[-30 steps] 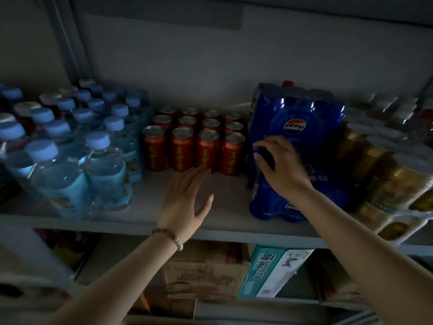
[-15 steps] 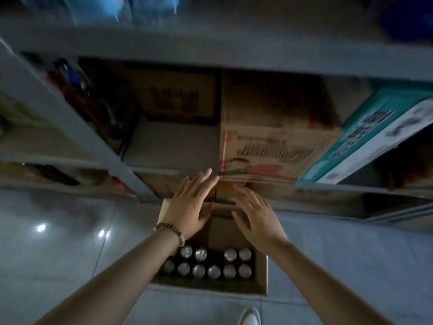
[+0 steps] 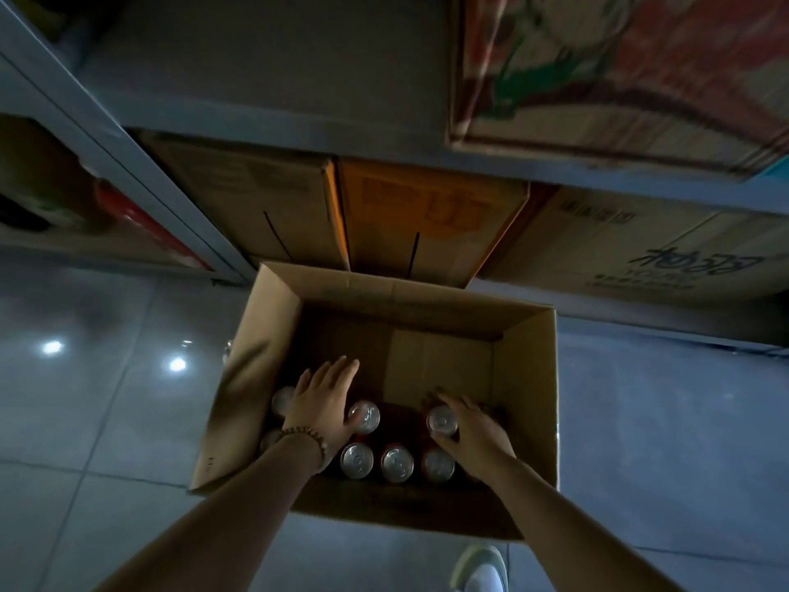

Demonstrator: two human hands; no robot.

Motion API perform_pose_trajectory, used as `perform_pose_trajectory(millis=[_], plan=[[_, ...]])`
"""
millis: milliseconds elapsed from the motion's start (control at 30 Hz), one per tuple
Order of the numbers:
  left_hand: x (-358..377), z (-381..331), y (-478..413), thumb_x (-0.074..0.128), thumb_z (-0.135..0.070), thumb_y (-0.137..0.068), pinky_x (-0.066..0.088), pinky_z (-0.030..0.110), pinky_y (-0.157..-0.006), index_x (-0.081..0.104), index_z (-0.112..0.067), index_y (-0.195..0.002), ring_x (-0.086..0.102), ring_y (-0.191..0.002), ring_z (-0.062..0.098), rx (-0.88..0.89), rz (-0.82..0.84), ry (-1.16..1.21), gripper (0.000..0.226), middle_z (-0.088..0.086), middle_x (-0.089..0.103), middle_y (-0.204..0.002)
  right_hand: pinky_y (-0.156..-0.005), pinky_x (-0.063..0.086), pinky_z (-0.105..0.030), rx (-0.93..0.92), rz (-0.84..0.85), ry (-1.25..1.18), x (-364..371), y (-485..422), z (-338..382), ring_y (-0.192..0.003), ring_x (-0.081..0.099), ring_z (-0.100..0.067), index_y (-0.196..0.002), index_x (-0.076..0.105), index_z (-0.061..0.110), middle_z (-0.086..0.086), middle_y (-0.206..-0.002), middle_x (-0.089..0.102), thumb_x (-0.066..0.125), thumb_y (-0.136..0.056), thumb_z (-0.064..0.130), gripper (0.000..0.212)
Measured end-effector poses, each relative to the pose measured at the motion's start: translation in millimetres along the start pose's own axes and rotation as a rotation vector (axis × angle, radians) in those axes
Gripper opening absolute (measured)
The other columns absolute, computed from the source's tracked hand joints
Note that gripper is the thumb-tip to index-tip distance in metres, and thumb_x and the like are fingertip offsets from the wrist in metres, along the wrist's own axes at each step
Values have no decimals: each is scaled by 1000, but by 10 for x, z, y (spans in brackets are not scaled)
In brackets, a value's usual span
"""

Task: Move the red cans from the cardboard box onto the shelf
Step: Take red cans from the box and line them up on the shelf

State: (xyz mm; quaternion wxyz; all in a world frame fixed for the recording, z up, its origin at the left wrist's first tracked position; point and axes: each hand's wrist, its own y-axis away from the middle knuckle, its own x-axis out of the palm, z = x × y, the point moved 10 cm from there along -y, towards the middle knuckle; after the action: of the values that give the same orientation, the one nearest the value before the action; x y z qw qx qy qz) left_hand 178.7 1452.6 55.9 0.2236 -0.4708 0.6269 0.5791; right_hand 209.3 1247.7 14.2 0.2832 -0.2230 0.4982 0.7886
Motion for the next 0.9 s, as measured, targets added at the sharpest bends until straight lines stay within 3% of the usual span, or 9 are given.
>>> perform_pose_trajectory(millis=[100,233,300,367,467,567,667,733,900], plan=[[444,41,-158,41,-45,-93,7,36,-118,8,-24,-148,9,-144,15,-7,41,14,68,-4,11,-156,-103,33,-28,36,33,-9,350,-254,-163,-137,30,-20,-147,25,33,11,-153,24,57,-90,42,65],[832,63,-253,36,-48,-94,6,39,-118,9,-23,-148,8,-143,15,-25,80,28,65,-6,13,-155,-113,20,-39,62,-48,311,518,-484,-243,-134,35,-23,-146,26,31,3,-148,34,53,-90,43,64],[913,95,-240,35,-49,-94,6,37,-117,10,-23,-148,8,-143,15,-54,87,56,65,-6,15,-155,-112,20,-39,89,-105,348,509,-494,-246,-130,39,-22,-143,29,30,1,-144,41,55,-90,43,61],[846,91,-173,36,-49,-94,9,35,-116,12,-22,-147,10,-143,15,-68,60,90,64,-5,17,-155,-112,23,-37,101,-144,262,462,-445,-226,-129,39,-21,-142,31,31,3,-142,43,57,-89,42,61],[553,16,5,42,-46,-92,16,33,-115,17,-21,-147,18,-141,16,-64,9,179,65,-4,23,-152,-104,38,-34,122,-153,-123,215,-221,-127,-126,44,-19,-139,35,34,5,-137,49,66,-83,43,64],[134,-123,285,52,-53,-85,24,36,-113,15,-26,-146,25,-138,18,-83,41,325,76,-5,25,-151,-93,50,-33,14,-277,-354,-481,231,232,-112,56,-13,-124,44,41,12,-119,59,74,-72,48,60],[-587,-524,617,56,-62,-77,33,36,-109,9,-37,-145,31,-134,14,38,44,527,87,-9,25,-150,-80,50,-13,-148,-302,-516,-1322,824,791,-103,57,-1,-122,50,37,19,-110,58,74,-77,40,51],[-1268,-834,862,60,-63,-73,38,30,-104,7,-44,-143,36,-129,10,140,-29,643,90,-12,29,-145,-73,48,-7,-239,-326,-578,-1937,1297,1176,-99,57,6,-120,51,38,21,-109,58,70,-81,38,44],[-3231,-1412,1628,71,-55,-65,46,10,-86,25,-57,-120,47,-102,-14,325,-297,768,72,-30,40,-115,-68,49,-13,-416,-435,-679,-3502,2574,2103,-88,63,4,-110,60,27,16,-96,65,71,-74,53,46]])
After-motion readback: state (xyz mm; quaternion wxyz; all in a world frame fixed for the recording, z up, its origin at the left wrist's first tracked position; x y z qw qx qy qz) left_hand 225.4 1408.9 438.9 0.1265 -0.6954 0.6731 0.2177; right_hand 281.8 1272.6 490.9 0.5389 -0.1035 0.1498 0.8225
